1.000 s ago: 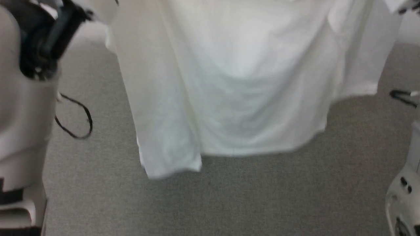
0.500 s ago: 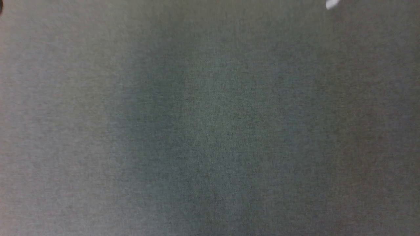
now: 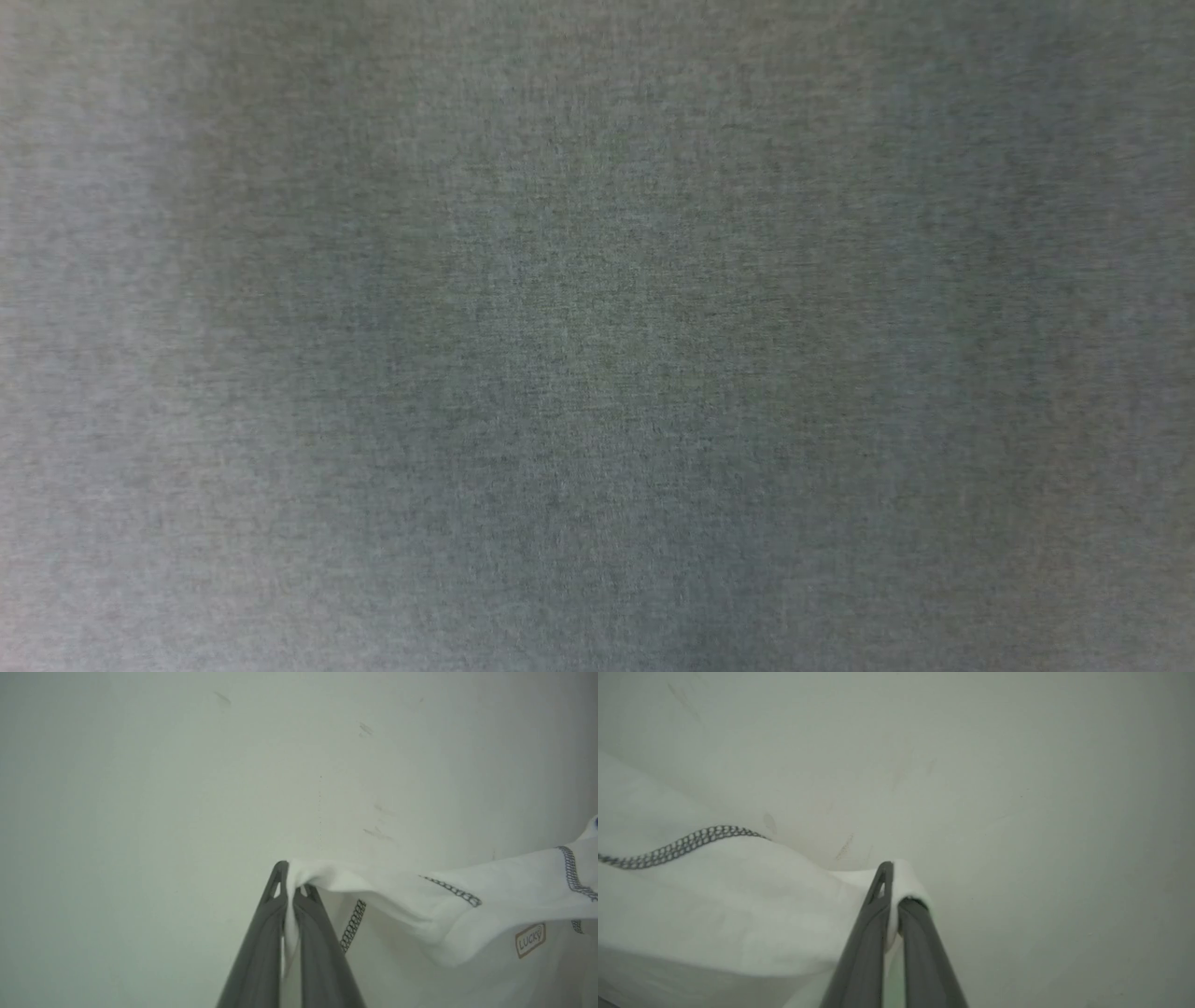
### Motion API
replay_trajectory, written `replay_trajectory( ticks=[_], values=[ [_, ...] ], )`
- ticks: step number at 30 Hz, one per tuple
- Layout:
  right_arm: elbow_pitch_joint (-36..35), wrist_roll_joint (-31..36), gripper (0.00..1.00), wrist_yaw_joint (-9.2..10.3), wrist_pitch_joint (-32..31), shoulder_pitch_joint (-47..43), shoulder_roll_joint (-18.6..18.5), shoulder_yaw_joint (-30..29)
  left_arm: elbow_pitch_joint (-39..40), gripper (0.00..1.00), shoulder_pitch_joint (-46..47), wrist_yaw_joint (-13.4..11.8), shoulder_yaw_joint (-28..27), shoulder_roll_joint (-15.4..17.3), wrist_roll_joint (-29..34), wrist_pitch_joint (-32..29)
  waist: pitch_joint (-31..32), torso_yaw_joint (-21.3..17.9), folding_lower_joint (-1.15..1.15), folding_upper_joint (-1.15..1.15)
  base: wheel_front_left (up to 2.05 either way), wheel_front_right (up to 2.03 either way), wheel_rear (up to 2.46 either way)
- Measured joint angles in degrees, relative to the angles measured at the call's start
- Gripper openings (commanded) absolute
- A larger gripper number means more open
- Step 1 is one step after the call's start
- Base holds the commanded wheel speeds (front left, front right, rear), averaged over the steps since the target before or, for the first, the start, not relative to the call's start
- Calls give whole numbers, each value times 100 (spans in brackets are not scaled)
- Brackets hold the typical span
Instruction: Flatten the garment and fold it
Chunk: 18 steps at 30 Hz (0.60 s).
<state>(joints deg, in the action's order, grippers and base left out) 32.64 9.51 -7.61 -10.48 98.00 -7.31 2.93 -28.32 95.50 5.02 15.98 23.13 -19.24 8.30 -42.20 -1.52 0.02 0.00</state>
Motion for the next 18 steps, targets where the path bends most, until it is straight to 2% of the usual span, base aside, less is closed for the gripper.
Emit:
replay_trajectory(
  ticks=[5, 8, 11, 15, 18],
  values=[
    [-40, -367, 0, 0, 171, -417, 3, 222, 46, 0, -513, 129, 68, 181, -249, 94, -199, 49, 1, 0, 0, 0, 0],
    [-341, -768, 0, 0, 192, -944, -59, 359, 405, 0, -998, 187, 268, 342, -432, 46, -120, 67, -2, 0, 0, 0, 0],
    [-971, -1217, 0, 0, 101, -1681, -231, 479, 998, 0, -1681, 202, 560, 557, -621, -127, 48, 84, -2, 0, 0, 0, 0],
    [-2152, -1692, 0, 0, -168, -3083, -374, 488, 1979, 0, -2958, 204, 769, 932, -916, -379, 404, 102, -3, 0, 0, 0, 0],
    [-3027, -1914, 0, 0, -439, -4266, -368, 364, 2689, 0, -4028, 1, 779, 1124, -1078, -460, 700, 108, -4, 0, 0, 0, 0]
  ],
)
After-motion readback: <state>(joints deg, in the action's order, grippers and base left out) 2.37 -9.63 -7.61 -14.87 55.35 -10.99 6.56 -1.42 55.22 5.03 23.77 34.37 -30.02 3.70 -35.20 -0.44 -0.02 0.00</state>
